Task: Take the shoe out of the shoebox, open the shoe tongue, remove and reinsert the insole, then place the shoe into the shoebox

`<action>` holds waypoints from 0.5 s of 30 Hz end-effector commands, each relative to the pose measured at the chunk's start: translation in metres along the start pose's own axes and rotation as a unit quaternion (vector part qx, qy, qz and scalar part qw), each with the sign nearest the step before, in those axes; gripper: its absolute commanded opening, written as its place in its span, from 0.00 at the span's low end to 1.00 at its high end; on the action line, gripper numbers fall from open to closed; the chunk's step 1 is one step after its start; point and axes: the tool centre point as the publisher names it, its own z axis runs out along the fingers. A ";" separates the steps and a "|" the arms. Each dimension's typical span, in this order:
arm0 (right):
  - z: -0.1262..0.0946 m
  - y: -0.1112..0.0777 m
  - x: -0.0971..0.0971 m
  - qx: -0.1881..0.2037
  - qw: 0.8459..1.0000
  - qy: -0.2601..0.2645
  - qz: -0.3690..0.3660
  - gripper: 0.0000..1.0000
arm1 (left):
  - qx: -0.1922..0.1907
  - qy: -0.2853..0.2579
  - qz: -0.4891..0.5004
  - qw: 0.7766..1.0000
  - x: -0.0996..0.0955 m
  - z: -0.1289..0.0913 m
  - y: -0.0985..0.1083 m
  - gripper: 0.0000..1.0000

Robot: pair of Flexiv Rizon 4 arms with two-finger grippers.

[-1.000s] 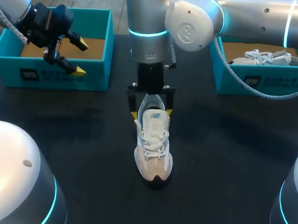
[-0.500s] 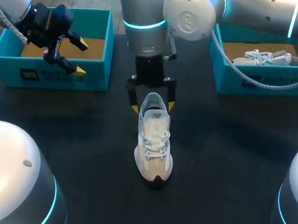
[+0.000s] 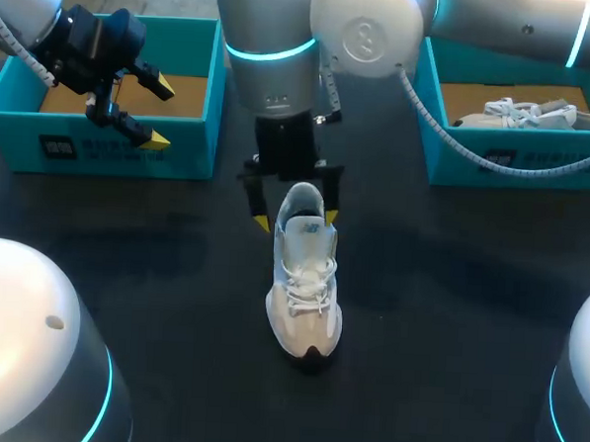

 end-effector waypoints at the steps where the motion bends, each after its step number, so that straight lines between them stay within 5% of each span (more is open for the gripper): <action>1: 0.009 -0.014 -0.002 -0.007 1.000 0.008 0.009 0.53 | -0.001 0.000 0.000 1.000 0.001 -0.001 0.000 1.00; 7: 0.020 -0.022 -0.003 -0.006 1.000 0.020 0.021 0.55 | -0.001 0.000 0.000 1.000 0.001 -0.001 0.000 1.00; 15: 0.036 -0.013 -0.011 -0.014 0.999 0.026 0.019 0.45 | -0.001 0.000 0.000 1.000 0.001 -0.001 0.000 1.00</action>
